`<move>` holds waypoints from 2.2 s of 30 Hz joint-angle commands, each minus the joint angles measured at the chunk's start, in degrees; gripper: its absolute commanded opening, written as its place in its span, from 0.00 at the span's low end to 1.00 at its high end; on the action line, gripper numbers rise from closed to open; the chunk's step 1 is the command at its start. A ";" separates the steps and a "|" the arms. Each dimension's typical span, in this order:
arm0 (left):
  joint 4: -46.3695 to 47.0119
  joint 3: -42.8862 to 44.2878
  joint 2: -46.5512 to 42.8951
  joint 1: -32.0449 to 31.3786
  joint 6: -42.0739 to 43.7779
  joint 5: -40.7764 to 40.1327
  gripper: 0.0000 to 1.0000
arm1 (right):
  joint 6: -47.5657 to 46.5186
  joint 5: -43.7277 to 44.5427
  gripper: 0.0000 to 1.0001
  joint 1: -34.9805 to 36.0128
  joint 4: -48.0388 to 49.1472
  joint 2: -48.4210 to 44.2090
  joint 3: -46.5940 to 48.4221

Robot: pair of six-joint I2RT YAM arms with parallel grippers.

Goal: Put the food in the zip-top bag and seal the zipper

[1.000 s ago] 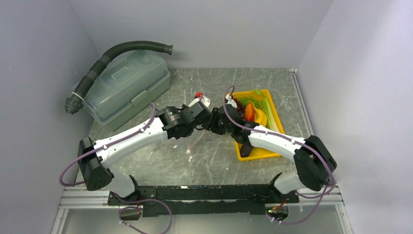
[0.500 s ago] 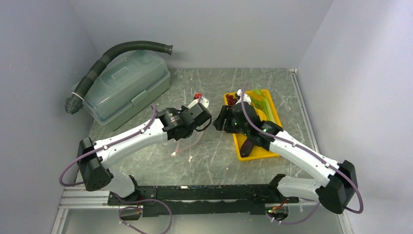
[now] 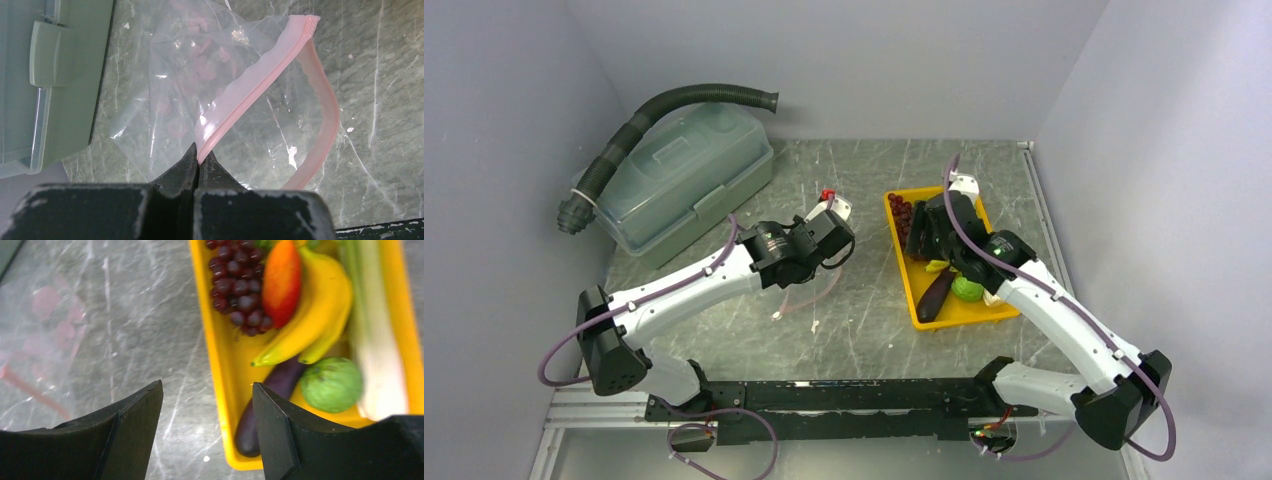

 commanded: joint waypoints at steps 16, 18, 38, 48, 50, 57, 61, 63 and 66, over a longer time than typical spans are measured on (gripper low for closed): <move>4.69 -4.05 -6.81 -0.25 3.48 2.42 0.00 | -8.64 2.25 0.67 -20.29 -12.44 6.60 3.59; 5.96 -4.79 -7.40 -0.25 4.42 2.69 0.00 | -8.64 2.63 0.67 -21.33 -12.27 6.78 2.66; 16.35 -13.43 -13.07 0.79 9.52 10.09 0.00 | -5.63 6.22 0.64 -26.91 -7.99 20.49 -0.07; 15.70 -15.32 -14.81 0.85 8.74 8.66 0.00 | -8.04 10.57 0.61 -27.64 -4.48 28.15 3.66; 15.37 -15.34 -14.60 0.80 8.58 8.28 0.00 | -8.39 10.86 0.60 -27.81 -3.59 29.32 4.27; 15.34 -15.50 -14.27 0.77 8.52 8.30 0.00 | -9.76 12.76 0.56 -27.85 -1.32 33.97 5.90; 15.27 -15.51 -14.12 0.80 8.56 8.12 0.00 | -10.34 13.12 0.55 -27.89 -0.04 35.98 6.17; 15.27 -15.54 -14.03 0.77 8.60 8.03 0.00 | -10.75 13.30 0.55 -27.88 1.08 36.74 5.76; 15.27 -15.56 -13.94 0.78 8.65 7.91 0.00 | -10.69 13.93 0.55 -27.83 1.87 38.40 5.51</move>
